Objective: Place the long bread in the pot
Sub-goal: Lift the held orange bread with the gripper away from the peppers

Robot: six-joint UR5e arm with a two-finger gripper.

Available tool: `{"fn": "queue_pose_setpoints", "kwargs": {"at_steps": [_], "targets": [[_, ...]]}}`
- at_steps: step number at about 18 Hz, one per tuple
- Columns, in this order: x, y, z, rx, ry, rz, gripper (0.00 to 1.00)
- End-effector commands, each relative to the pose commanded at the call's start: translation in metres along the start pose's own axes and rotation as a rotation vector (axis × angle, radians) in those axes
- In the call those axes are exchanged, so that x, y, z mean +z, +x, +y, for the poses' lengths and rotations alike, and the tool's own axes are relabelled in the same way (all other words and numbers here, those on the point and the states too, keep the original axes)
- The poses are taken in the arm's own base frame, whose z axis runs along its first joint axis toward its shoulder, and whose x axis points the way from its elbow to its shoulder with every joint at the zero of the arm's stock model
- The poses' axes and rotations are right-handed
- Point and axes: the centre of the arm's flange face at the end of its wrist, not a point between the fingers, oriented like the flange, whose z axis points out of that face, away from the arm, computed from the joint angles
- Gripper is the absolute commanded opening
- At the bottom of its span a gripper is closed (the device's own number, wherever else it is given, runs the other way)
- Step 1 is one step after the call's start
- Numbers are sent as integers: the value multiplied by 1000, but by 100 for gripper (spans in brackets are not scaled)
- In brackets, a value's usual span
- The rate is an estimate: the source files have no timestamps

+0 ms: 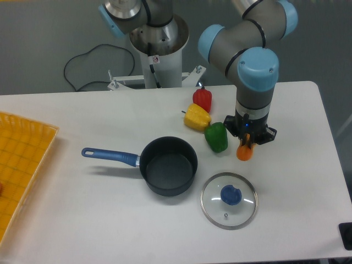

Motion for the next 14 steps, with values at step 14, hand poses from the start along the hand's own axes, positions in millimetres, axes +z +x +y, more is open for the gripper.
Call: {"fn": "queue_pose_setpoints", "kwargs": {"at_steps": [14], "targets": [[-41, 39, -25, -136, 62, -10, 22]]}}
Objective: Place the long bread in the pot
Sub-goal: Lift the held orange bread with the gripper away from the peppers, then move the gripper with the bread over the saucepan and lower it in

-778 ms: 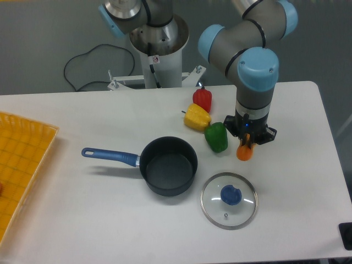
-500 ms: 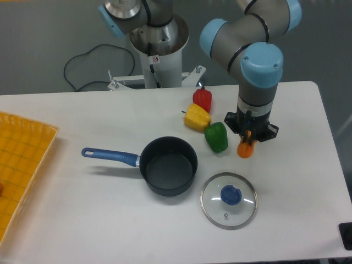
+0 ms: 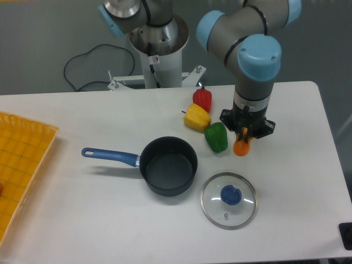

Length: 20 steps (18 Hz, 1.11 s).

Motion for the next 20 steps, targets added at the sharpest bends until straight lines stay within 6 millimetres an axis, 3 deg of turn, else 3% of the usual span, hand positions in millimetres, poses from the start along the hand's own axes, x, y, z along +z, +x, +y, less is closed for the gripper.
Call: {"fn": "queue_pose_setpoints", "kwargs": {"at_steps": [10, 14, 20], "targets": [[-44, 40, -26, -136, 197, 45, 24], [-49, 56, -42, -109, 272, 73, 24], [-56, 97, -67, -25, 319, 73, 24]]}}
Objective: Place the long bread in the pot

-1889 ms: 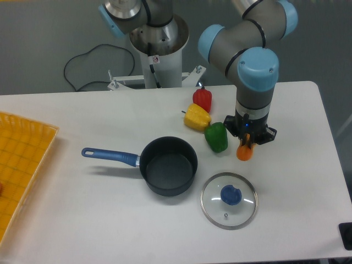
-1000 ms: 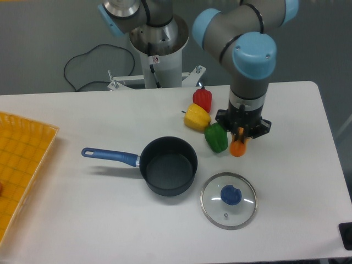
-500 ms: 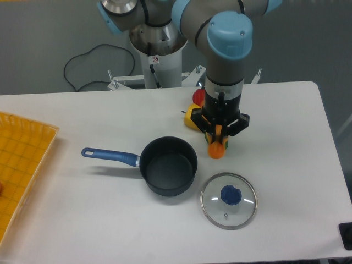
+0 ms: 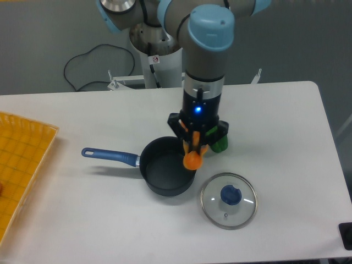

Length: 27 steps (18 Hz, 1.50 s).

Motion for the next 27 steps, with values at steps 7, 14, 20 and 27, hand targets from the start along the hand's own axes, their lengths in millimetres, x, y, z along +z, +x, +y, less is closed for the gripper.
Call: {"fn": "queue_pose_setpoints", "kwargs": {"at_steps": [7, 14, 20, 27], "targets": [[18, 11, -9, 24, 2, 10, 24], [46, 7, -13, 32, -3, 15, 24], [64, 3, -15, 32, -7, 16, 26], [87, 10, -19, 50, -18, 23, 28]]}}
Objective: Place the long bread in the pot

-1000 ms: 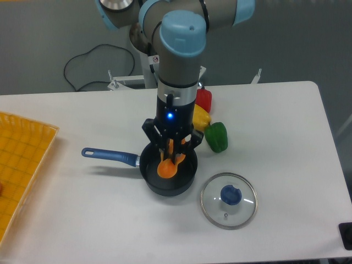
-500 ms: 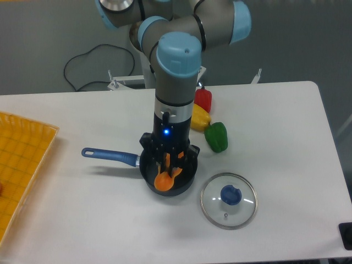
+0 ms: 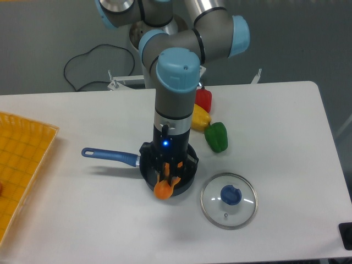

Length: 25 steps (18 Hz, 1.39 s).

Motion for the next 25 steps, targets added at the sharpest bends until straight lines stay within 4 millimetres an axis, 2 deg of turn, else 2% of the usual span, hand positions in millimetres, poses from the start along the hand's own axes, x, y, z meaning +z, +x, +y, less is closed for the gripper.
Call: {"fn": "queue_pose_setpoints", "kwargs": {"at_steps": [5, 7, 13, 15, 19, 21, 24, 25], "targets": [[10, 9, 0, 10, -11, 13, 31], [12, 10, 0, 13, -12, 15, 37], [21, 13, 9, 23, -29, 26, 43], [24, 12, 12, 39, -47, 13, 49], [26, 15, 11, 51, -50, 13, 54], [26, 16, 12, 52, -54, 11, 66], [28, 19, 11, 71, -60, 1, 98], [28, 18, 11, 73, -61, 0, 100]]}}
